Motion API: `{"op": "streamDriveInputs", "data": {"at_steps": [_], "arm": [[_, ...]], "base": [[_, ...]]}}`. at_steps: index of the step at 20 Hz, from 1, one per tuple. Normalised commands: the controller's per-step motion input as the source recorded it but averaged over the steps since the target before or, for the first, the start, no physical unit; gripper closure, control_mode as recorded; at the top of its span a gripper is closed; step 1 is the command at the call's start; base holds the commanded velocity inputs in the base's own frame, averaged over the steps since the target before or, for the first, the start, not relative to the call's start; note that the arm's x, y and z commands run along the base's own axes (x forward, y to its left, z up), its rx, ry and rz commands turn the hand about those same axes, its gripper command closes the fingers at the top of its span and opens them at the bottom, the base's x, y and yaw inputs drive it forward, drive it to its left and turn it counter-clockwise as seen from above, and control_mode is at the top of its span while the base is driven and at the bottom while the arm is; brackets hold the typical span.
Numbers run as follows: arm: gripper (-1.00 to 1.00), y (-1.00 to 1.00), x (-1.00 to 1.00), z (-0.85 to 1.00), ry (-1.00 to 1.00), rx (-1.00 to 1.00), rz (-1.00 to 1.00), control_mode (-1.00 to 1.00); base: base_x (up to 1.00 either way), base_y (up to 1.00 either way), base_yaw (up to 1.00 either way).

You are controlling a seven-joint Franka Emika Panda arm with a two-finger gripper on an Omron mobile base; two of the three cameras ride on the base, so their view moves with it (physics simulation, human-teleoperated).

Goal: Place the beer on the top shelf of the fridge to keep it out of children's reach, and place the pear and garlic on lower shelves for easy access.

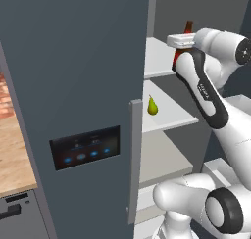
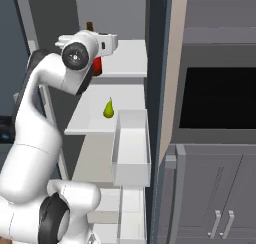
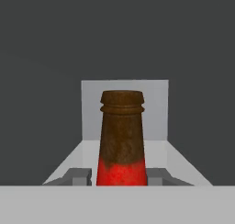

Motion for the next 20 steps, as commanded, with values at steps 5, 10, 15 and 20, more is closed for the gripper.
{"op": "streamDriveInputs", "data": {"at_steps": [5, 10, 15, 20], "arm": [[1.0, 0.0, 0.46, -0.18, -0.01, 0.01, 0.07, -1.0], [1.0, 0.0, 0.54, 0.0, 0.0, 0.0, 0.02, -1.0], [1.0, 0.0, 0.52, 0.0, 0.0, 0.0, 0.0, -1.0], [1.0, 0.0, 0.5, 0.0, 0.0, 0.0, 0.0, -1.0]], "base": [[0.0, 0.0, 0.0], [0.0, 0.0, 0.0], [0.0, 0.0, 0.0], [0.0, 0.0, 0.0]]}}
